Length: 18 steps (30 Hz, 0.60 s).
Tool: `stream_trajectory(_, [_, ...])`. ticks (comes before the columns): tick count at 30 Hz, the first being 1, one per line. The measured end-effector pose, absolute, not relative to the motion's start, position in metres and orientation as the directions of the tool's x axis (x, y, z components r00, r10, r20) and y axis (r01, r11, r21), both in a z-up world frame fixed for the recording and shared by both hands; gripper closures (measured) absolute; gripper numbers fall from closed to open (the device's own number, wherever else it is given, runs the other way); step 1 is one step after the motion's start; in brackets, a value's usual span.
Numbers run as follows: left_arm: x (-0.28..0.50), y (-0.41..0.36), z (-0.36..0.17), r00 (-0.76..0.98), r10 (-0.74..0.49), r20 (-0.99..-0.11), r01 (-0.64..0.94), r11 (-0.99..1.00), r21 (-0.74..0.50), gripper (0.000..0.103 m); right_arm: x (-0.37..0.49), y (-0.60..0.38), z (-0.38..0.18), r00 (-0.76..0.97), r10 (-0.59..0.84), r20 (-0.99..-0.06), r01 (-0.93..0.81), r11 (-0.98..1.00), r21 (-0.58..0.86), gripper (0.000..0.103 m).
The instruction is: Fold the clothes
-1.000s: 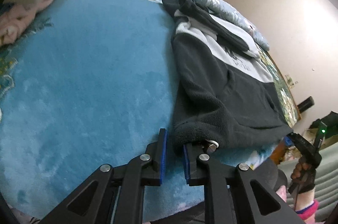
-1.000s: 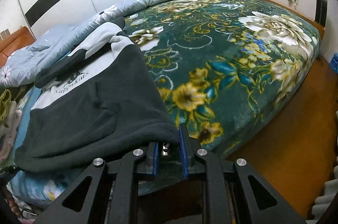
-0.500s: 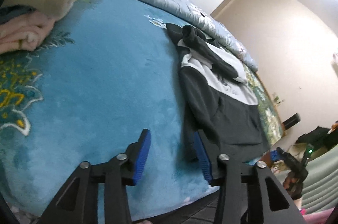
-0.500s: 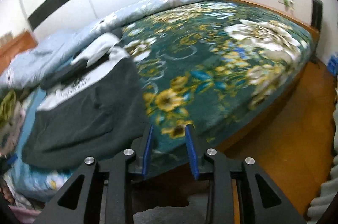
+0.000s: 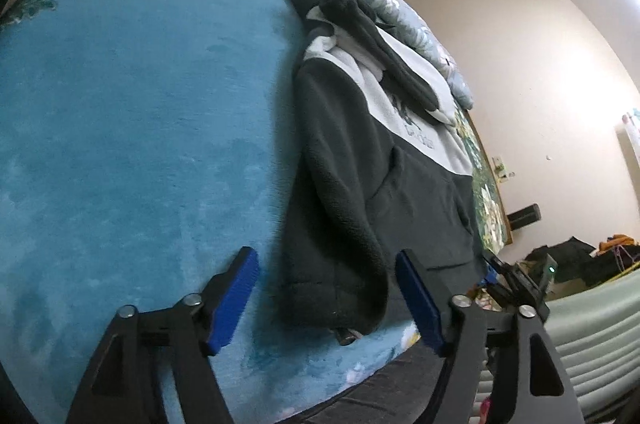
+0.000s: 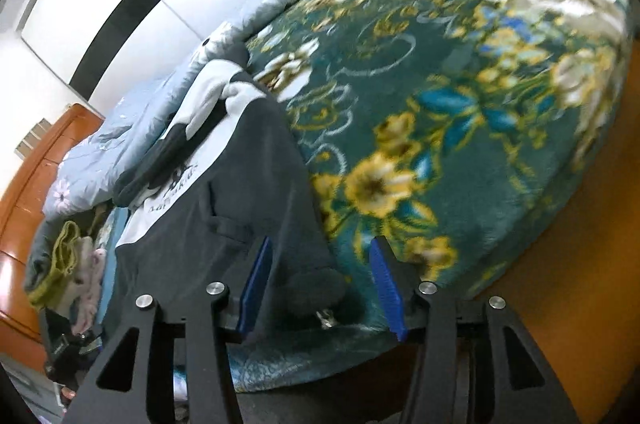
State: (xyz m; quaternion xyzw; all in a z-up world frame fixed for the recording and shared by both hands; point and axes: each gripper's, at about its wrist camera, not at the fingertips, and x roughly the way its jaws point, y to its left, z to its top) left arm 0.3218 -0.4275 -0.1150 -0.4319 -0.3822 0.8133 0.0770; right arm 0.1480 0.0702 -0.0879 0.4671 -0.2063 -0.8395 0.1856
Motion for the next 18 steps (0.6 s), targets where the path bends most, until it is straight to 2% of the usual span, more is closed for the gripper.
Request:
stream_trajectory(8, [0.313,-0.406,-0.112,-0.562,0.531,-0.635,0.108,-0.713,-0.692,0.022,0.134,0.050,-0.090,-0.452,-0.578,-0.679,0.172,-0.804,0.570,0.046])
stream_trajectory(12, [0.317,-0.408,-0.112,-0.561,0.553,-0.616,0.099,-0.694,-0.713,0.026,0.138,0.052,-0.091,-0.440,-0.619,-0.650,0.187,-0.771,0.608,0.046])
stream_trajectory(14, [0.319,-0.412,-0.114,-0.564,0.541,-0.624,0.122,-0.693,-0.711,0.042,0.140,0.056,-0.092,-0.435,-0.645,-0.628,0.186,-0.747,0.638,0.048])
stream_trajectory(15, [0.319,-0.414,-0.115,-0.563,0.537,-0.628,0.134,-0.690,-0.711,0.059,0.141,0.059,-0.093,-0.433,-0.646,-0.628,0.179,-0.745,0.642,0.056])
stream_trajectory(16, [0.319,-0.416,-0.117,-0.564,0.543,-0.623,0.139,-0.681,-0.719,0.066,0.141,0.061,-0.093,-0.431,-0.647,-0.628,0.173,-0.743,0.647,0.071])
stream_trajectory(18, [0.320,-0.419,-0.118,-0.572,0.564,-0.596,0.134,-0.653,-0.746,0.072,0.142,0.065,-0.094,-0.426,-0.651,-0.628,0.164,-0.738,0.655,0.084])
